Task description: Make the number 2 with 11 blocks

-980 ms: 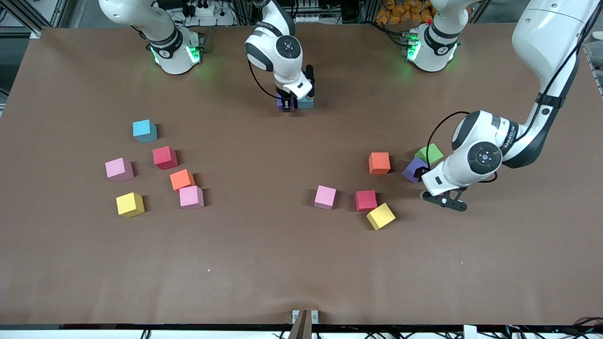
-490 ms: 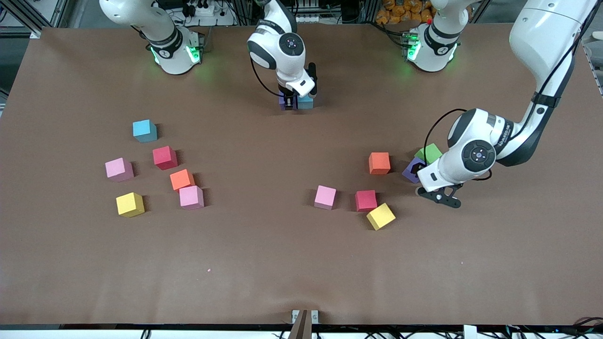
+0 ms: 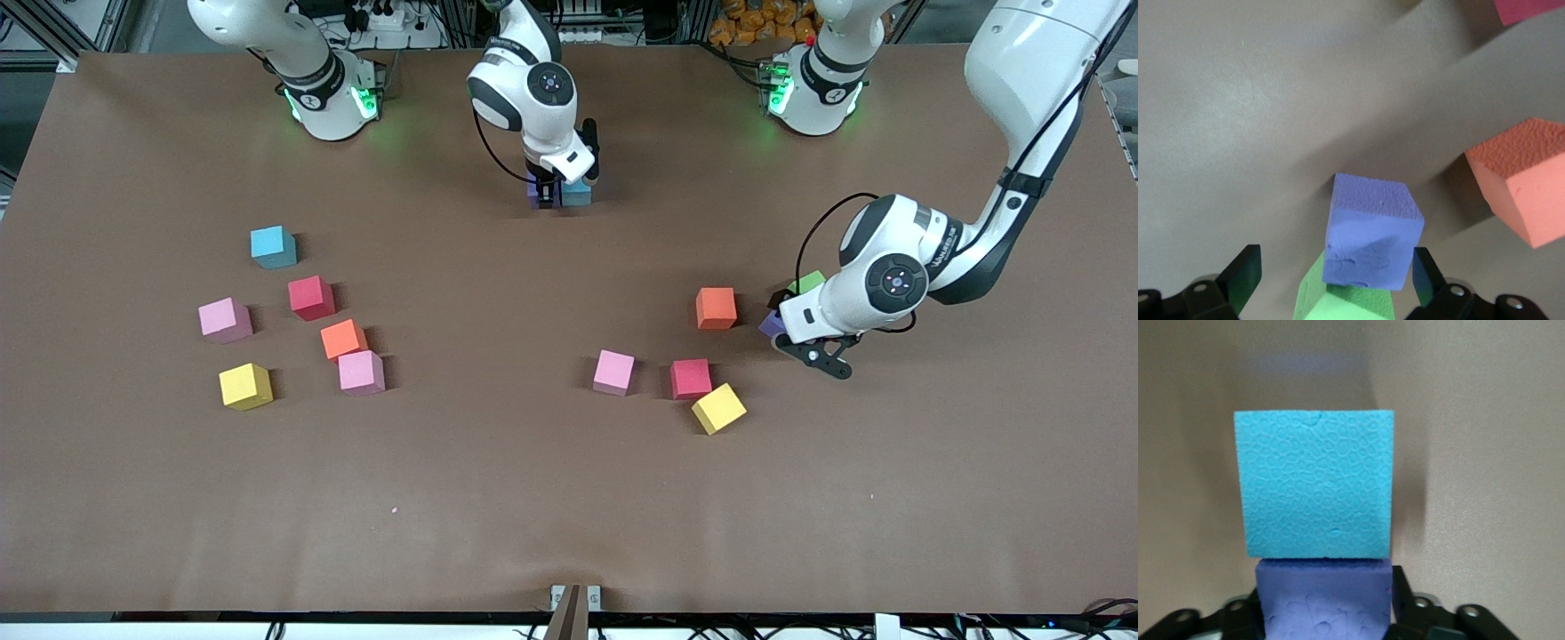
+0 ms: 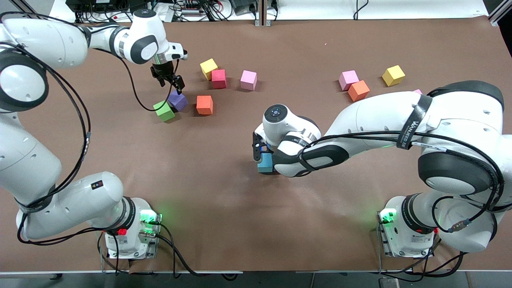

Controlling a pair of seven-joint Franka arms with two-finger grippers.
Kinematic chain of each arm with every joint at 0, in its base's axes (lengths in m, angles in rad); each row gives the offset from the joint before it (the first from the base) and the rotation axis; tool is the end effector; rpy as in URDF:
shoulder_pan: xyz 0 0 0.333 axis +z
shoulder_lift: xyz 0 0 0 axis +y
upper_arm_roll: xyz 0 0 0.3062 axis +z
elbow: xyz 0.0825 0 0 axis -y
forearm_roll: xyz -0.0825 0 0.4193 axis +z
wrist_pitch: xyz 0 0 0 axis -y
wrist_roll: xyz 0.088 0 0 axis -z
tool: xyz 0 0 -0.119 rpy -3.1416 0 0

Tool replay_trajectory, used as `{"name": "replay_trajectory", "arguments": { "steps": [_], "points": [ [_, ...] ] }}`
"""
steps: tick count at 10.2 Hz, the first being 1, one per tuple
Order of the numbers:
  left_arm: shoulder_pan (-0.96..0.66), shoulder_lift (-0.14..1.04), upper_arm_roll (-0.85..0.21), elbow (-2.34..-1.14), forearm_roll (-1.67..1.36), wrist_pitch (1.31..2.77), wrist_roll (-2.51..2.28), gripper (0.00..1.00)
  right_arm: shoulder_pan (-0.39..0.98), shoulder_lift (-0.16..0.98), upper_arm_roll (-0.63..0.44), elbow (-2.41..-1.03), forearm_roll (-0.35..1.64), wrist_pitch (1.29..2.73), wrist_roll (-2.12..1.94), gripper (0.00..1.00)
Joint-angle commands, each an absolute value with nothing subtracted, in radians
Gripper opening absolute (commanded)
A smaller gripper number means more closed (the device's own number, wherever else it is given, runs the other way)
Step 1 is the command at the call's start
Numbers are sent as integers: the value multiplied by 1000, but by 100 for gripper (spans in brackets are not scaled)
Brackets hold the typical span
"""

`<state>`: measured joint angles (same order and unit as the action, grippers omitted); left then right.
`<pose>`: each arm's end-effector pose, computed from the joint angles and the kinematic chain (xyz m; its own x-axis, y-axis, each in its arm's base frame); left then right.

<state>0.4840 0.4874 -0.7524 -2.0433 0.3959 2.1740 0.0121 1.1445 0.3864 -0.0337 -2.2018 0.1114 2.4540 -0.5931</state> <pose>0.5706 -0.1463 0.1983 0.8530 -0.4896 -0.1809 -0.4884 -0.8709 0.0541 0.2460 0.4961 0.1426 -0.0486 0.9951 -0.0863 0.9928 0.0387 -0.1135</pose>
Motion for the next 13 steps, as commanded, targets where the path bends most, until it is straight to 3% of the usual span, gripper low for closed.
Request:
{"name": "replay_trajectory", "arguments": {
  "steps": [1, 3, 7, 9, 12, 13],
  "points": [
    [518, 483, -784, -2082, 410, 2203, 32, 100, 1152, 390, -40, -2175, 127, 2407, -584, 100],
    [509, 500, -784, -2111, 417, 2262, 25, 100, 1152, 367, -40, -2132, 127, 2291, -583, 100],
    [500, 517, -781, -2137, 434, 2295, 20, 100, 1135, 302, -48, -2132, 127, 2226, -584, 100],
    [506, 543, -779, -2135, 497, 2301, 14, 99, 1060, 266, -48, -2129, 126, 2174, -595, 100],
    [511, 535, -779, -2131, 499, 2290, 14, 33, 869, 261, -49, -2112, 124, 2168, -586, 100],
    [511, 519, -781, -2129, 499, 2280, 12, 24, 785, 261, -49, -2102, 124, 2160, -584, 100]
  ]
}}
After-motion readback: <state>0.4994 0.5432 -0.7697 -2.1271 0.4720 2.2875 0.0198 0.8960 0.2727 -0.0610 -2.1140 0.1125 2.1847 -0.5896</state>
